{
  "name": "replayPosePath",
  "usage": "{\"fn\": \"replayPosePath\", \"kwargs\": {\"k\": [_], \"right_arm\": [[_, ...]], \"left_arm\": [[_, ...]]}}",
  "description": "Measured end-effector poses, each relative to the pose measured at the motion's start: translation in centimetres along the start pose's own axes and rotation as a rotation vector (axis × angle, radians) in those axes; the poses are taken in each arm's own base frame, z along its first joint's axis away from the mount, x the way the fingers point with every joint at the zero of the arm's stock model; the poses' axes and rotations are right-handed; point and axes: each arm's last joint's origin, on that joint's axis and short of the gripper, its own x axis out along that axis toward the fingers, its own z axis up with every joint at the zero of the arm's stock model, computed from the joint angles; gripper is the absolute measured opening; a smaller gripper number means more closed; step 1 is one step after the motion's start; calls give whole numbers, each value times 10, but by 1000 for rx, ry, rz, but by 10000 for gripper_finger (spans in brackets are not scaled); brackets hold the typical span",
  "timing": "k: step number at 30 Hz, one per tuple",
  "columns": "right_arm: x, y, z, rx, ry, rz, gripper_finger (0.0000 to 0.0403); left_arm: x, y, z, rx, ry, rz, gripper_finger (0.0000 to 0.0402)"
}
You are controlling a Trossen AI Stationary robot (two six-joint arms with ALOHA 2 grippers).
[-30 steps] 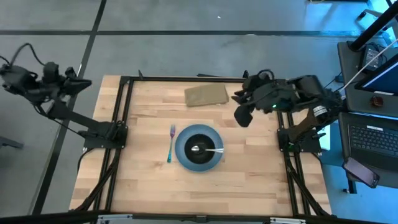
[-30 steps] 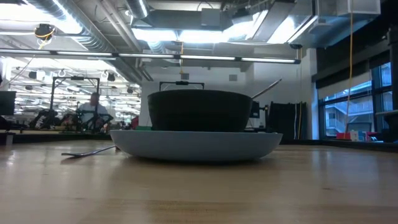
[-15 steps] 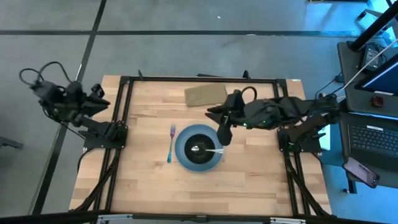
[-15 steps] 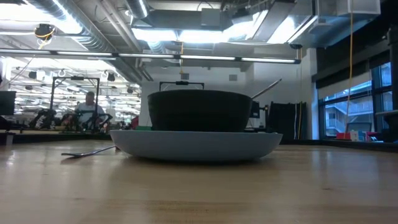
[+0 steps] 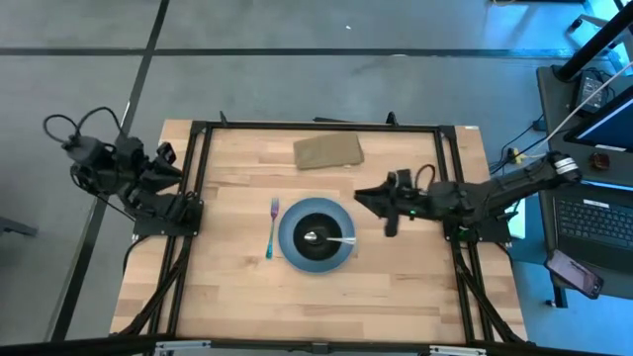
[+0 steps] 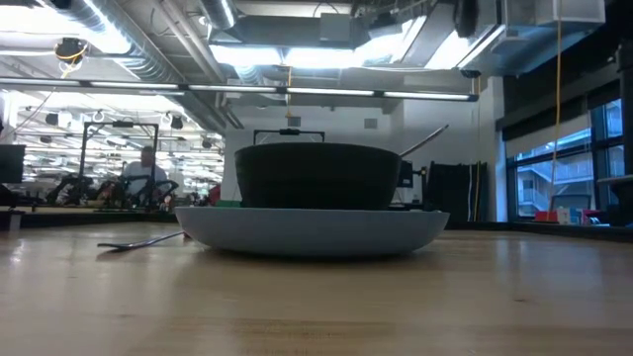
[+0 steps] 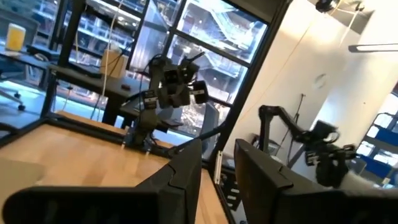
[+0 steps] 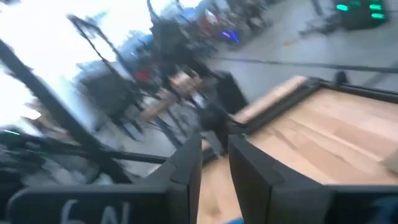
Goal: Set table place
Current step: Return to Home Position
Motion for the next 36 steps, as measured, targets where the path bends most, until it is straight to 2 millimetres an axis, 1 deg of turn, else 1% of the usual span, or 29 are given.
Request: {"fn": "replayPosePath", "kwargs": {"k": [3,5,6,9,12,14,17,20,25,28,32,36], "right_arm": [[-19,-19,-15,34,-58,97,83],[-31,-33,-28,1,-73,134,83],[-37,-38,-31,-7,-98,155,83],[-54,-52,-37,7,-158,194,83],[-67,-65,-45,15,-169,201,83],[-74,-70,-46,23,-197,215,83],[-84,-81,-54,22,-189,212,83],[-94,-91,-60,35,-211,224,83],[-106,-104,-72,33,-199,267,83],[-108,-104,-74,37,-140,306,83],[-110,-105,-77,50,-77,350,83],[-111,-106,-80,47,-36,352,83]], "left_arm": [[8,2,-9,-23,21,3,93],[14,3,-16,-44,36,8,95],[17,3,-18,-56,28,4,96],[25,4,-25,-61,18,-18,98],[31,5,-31,-65,7,-33,100],[36,6,-37,-65,14,-29,100],[43,8,-47,-75,6,-32,96],[53,12,-61,-93,-1,-29,90],[64,16,-79,-98,-17,-35,81],[68,18,-85,-102,-49,-49,77],[75,23,-101,-102,-43,-56,70],[81,27,-119,-104,-58,-98,64]]}}
